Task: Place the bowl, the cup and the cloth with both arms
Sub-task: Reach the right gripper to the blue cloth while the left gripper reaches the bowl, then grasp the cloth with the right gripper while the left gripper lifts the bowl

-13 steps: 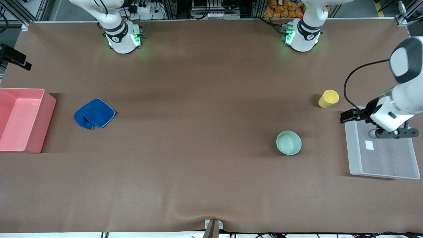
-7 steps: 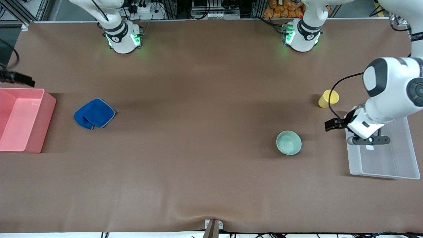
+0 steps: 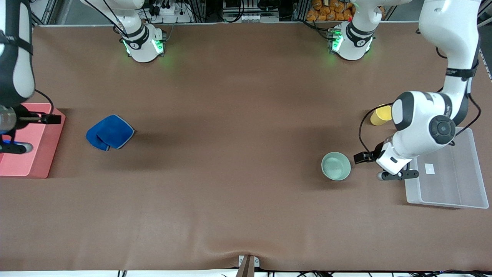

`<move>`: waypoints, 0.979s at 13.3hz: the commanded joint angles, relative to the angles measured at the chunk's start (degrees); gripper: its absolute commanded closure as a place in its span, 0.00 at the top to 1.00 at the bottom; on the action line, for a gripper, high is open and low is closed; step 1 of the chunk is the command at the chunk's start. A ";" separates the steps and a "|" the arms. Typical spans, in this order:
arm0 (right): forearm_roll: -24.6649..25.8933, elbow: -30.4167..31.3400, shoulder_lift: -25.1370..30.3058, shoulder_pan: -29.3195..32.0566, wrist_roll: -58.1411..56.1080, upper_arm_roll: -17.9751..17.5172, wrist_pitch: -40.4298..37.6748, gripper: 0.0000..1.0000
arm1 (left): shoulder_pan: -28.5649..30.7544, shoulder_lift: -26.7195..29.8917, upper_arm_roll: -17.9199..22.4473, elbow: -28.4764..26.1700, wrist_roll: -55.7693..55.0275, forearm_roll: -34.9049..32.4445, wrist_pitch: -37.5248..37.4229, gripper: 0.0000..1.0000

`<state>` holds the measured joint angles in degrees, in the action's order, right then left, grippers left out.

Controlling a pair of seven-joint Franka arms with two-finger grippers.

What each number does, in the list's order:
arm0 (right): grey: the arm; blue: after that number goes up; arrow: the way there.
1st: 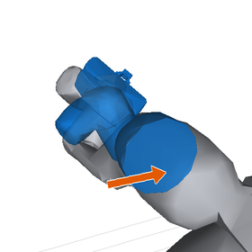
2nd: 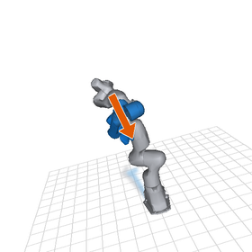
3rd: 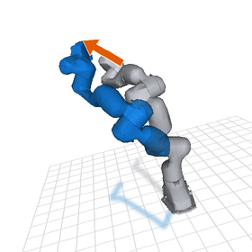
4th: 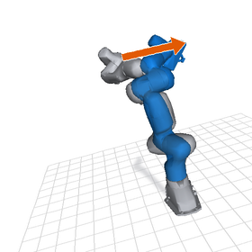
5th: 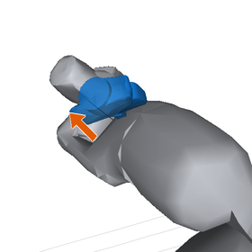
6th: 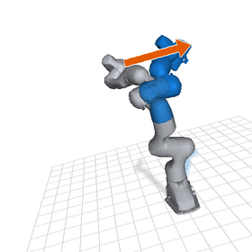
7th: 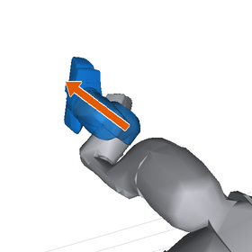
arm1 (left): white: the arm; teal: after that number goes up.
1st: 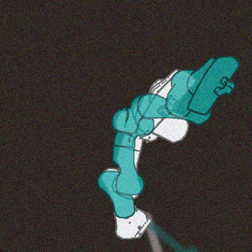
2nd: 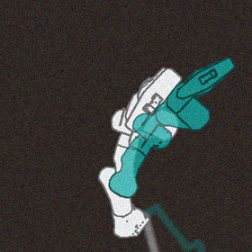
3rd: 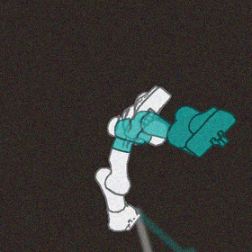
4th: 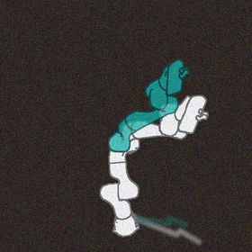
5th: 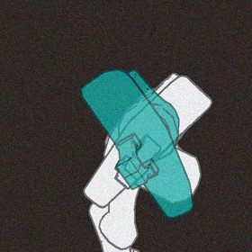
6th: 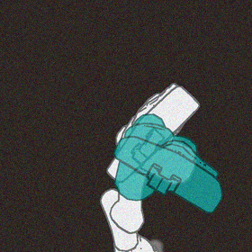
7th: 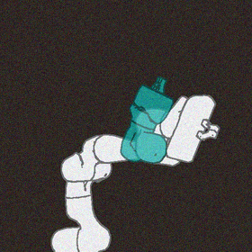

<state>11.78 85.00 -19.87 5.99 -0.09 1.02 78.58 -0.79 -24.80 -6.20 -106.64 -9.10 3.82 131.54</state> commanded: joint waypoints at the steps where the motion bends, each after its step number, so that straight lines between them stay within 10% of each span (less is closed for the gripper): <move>1: 1.05 -4.39 -7.71 0.25 0.88 -0.14 4.36 1.00 | -1.23 -3.40 -0.30 0.38 -3.02 1.01 4.68 1.00; 4: -3.57 -4.14 -12.01 2.44 0.88 -0.05 6.50 1.00 | -1.85 -5.26 -0.39 0.03 -3.82 1.01 5.74 0.98; 7: -10.35 -3.79 -16.58 5.16 0.88 0.03 6.50 1.00 | -2.02 -6.75 -0.30 -1.46 -3.82 0.84 9.77 0.73; 11: -13.18 -0.11 -18.53 5.87 0.88 0.03 11.14 1.00 | -2.99 -7.81 -0.30 -1.38 -5.30 0.92 11.11 0.02; 13: -13.27 2.79 -18.53 5.78 0.88 0.03 15.27 1.00 | -3.60 -7.55 -0.30 -0.94 -8.46 0.66 11.11 0.00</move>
<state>-0.26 85.14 -39.16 11.40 0.12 1.49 91.18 -3.56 -32.98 -6.69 -107.80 -14.96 3.83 141.98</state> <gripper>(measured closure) 0.000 0.696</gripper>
